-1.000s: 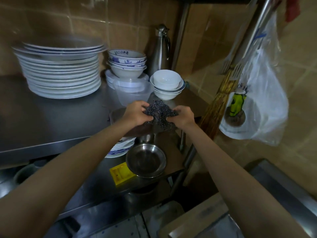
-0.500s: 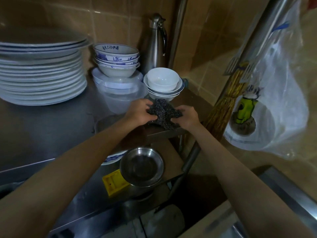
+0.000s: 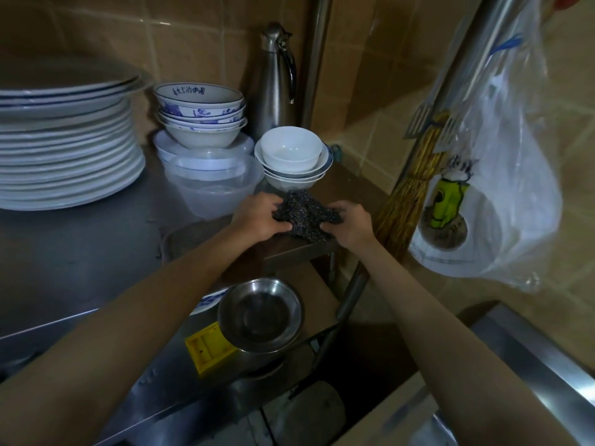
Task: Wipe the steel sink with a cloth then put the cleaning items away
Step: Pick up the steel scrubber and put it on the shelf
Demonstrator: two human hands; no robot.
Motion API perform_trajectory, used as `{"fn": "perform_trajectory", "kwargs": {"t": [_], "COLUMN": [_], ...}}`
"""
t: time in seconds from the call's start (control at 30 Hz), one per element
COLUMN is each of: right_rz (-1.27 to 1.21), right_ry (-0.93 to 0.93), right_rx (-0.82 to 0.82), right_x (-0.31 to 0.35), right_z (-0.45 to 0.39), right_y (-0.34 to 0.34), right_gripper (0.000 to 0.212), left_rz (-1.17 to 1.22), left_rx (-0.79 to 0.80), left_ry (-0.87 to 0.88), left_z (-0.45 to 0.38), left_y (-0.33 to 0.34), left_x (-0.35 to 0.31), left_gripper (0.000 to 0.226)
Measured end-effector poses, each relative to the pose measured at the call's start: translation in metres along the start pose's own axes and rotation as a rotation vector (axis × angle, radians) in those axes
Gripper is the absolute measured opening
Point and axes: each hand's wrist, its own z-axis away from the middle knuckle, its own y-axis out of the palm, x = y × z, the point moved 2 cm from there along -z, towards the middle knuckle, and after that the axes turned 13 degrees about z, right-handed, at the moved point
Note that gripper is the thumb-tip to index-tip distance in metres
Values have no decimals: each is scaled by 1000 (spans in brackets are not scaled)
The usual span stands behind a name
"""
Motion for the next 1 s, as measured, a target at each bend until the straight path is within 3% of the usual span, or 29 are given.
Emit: {"fn": "perform_trajectory", "kwargs": {"t": [0.23, 0.47, 1.0], "right_rz": [-29, -18, -30], "right_ry": [15, 15, 232], "right_rx": [-33, -75, -36], "right_x": [0, 1, -27], "right_z": [3, 21, 141], "right_y": [-2, -11, -19], "right_gripper": [60, 63, 67], "left_rz": [8, 3, -31], "left_rx": [-9, -43, 110], "left_ry": [46, 102, 328], "left_z": [4, 12, 74], "left_y": [0, -5, 17], "left_x": [-1, -7, -43], "left_gripper": [47, 65, 57]}}
